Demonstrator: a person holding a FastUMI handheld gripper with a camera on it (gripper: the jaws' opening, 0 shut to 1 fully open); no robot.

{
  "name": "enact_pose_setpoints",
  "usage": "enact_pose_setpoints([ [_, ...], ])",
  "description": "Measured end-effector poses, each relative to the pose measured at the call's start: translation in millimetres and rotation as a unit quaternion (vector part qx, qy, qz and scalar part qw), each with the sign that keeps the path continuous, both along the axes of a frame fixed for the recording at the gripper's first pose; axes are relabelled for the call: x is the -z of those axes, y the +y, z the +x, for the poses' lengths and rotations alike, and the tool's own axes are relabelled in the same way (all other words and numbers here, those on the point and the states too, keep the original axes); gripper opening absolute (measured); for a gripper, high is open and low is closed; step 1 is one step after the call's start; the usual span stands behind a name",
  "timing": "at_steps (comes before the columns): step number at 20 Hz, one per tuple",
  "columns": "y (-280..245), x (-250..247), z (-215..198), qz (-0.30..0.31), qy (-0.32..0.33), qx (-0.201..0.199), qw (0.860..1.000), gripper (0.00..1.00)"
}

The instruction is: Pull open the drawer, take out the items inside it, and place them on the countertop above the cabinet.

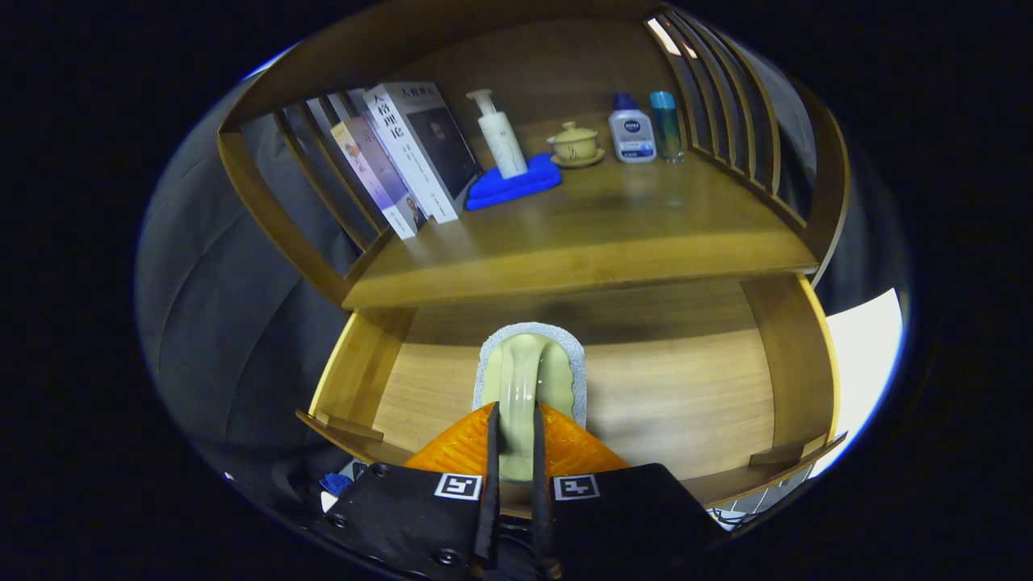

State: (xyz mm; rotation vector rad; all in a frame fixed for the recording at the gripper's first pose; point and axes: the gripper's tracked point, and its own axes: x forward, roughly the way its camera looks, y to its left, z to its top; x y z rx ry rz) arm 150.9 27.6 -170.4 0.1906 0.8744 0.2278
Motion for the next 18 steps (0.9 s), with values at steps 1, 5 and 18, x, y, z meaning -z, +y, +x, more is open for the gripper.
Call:
enact_pose_setpoints([
  [1, 0, -11, 2, 0.007, -0.01, 0.002, 1.0, 0.18],
  [5, 0, -50, 20, 0.033, -0.045, 0.015, 0.998, 0.18],
  [18, -34, -95, 145, -0.017, -0.094, 0.053, 0.994, 0.18],
])
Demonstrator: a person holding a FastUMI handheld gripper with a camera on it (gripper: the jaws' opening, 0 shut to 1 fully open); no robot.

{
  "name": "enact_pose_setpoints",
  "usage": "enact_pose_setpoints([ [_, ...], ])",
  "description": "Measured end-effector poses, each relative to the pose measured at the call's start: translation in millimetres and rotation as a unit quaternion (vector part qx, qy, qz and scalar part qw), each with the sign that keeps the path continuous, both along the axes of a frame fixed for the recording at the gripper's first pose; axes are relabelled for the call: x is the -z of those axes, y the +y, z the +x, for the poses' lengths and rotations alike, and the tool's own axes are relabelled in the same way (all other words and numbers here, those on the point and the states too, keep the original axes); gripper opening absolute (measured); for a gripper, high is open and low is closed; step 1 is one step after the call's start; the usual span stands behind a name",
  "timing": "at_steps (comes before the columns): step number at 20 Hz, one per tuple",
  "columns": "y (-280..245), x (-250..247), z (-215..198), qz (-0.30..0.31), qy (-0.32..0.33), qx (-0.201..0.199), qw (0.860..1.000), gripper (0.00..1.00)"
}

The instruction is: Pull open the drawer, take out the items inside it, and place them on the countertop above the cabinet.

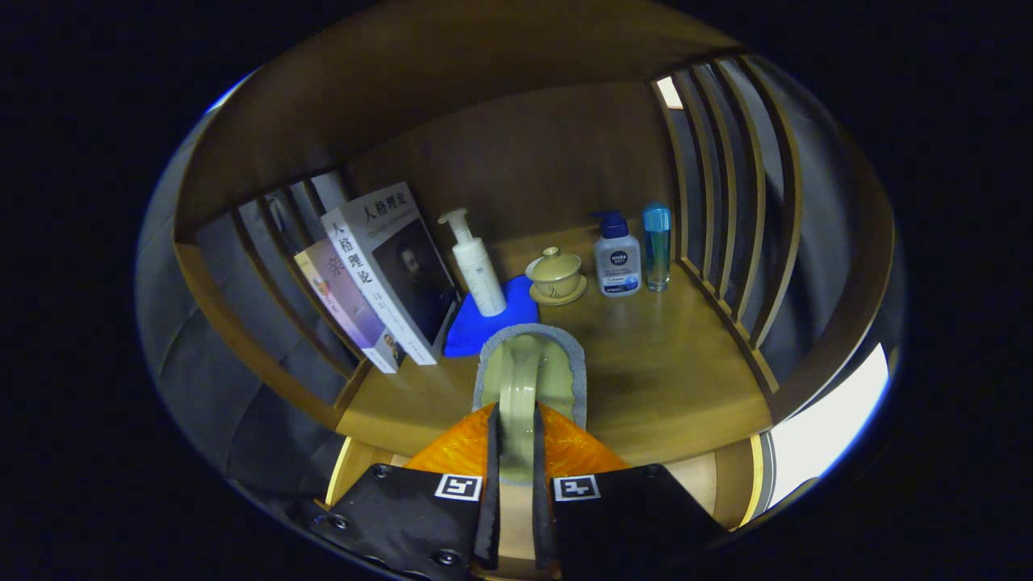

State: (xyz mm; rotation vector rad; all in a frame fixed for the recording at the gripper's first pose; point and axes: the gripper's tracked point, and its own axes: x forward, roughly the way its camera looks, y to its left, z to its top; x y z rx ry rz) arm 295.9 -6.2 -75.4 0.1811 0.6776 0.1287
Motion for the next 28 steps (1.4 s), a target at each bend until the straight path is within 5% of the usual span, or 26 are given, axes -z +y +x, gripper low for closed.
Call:
enact_pose_setpoints([
  [19, 20, 63, 53, -0.011, 0.07, -0.005, 0.997, 0.25],
  [21, 20, 62, 51, -0.009, 0.065, -0.002, 0.998, 0.31],
  [26, 16, 54, 35, 0.008, 0.039, 0.028, 0.999, 1.0],
  [28, 16, 43, 23, 0.016, 0.021, 0.036, 0.999, 0.98],
])
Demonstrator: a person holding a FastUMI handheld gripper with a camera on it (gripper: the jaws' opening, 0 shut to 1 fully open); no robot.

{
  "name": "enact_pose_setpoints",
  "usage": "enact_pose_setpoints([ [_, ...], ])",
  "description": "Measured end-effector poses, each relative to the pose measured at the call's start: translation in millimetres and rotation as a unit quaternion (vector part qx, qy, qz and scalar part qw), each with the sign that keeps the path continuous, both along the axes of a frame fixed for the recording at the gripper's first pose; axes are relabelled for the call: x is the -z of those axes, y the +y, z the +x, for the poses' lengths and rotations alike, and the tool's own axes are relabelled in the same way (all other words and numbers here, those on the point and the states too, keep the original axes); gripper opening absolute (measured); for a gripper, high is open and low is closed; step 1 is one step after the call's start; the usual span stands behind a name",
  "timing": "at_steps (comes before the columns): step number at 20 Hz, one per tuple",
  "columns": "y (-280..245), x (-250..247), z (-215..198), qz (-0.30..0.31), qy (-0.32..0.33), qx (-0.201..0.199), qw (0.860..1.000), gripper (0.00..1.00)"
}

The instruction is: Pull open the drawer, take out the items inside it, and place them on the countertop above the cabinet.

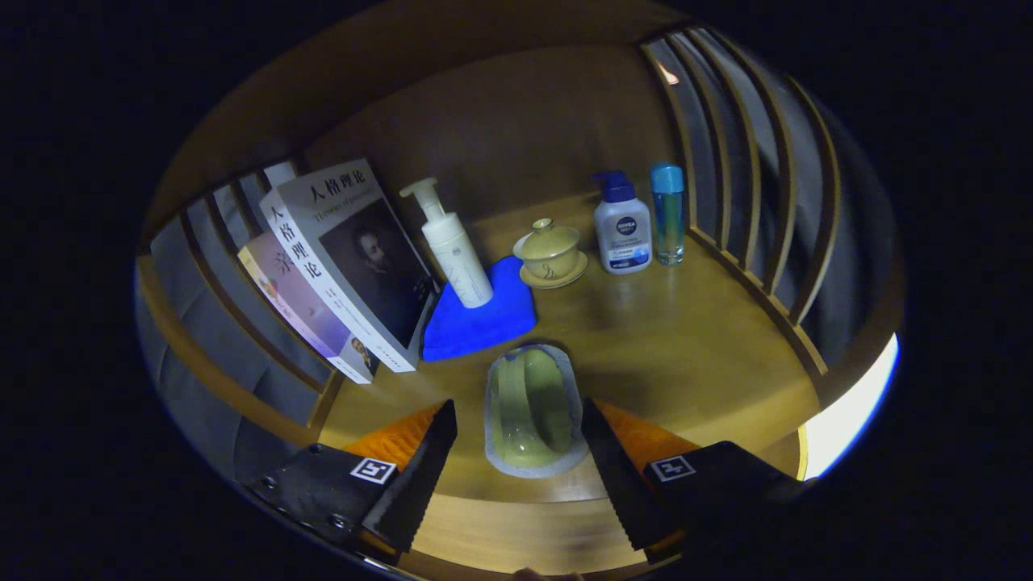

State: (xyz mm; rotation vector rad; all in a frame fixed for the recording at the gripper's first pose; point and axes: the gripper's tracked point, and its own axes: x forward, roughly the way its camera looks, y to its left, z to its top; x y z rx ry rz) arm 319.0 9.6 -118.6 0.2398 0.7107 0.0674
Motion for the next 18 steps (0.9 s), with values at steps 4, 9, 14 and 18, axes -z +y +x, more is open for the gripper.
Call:
enact_pose_setpoints([
  [4, 7, -36, -42, 0.011, -0.056, -0.012, 0.998, 0.98],
  [9, 12, -64, -113, -0.012, -0.133, -0.033, 0.99, 0.98],
  [14, 14, -63, -177, -0.061, -0.201, -0.049, 0.976, 0.98],
  [18, 30, -53, -228, -0.061, -0.247, -0.064, 0.965, 0.98],
])
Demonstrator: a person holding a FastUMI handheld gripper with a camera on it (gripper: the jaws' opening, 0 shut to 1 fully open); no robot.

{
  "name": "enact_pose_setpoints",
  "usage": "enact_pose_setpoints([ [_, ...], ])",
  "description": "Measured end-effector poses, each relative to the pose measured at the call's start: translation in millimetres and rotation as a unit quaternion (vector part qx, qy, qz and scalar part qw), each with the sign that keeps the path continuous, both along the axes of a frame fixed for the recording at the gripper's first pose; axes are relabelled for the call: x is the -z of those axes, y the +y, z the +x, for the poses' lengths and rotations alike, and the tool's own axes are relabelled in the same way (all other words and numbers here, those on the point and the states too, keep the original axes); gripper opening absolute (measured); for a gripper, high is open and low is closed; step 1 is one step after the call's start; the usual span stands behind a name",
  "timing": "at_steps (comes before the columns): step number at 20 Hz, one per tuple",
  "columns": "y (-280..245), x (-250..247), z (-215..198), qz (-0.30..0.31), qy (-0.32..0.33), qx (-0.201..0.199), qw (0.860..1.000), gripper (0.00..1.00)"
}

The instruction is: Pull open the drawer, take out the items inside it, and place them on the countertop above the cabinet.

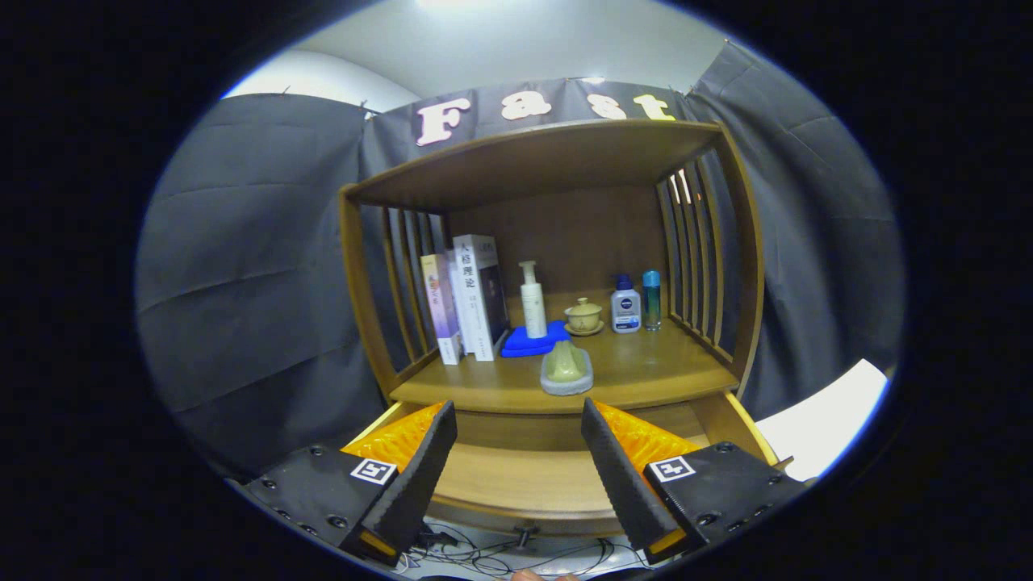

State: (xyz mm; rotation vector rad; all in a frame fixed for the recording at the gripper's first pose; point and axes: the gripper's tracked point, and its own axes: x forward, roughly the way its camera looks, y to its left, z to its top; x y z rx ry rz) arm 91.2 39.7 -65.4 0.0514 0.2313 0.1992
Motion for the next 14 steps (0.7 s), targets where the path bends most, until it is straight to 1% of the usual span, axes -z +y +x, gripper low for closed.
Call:
enact_pose_setpoints([
  [5, 6, 38, -47, 0.003, -0.016, 0.02, 1.0, 0.97],
  [11, -8, 94, -64, -0.015, -0.014, 0.048, 0.999, 0.98],
  [14, -9, 114, -61, -0.022, -0.01, 0.049, 0.999, 0.98],
])
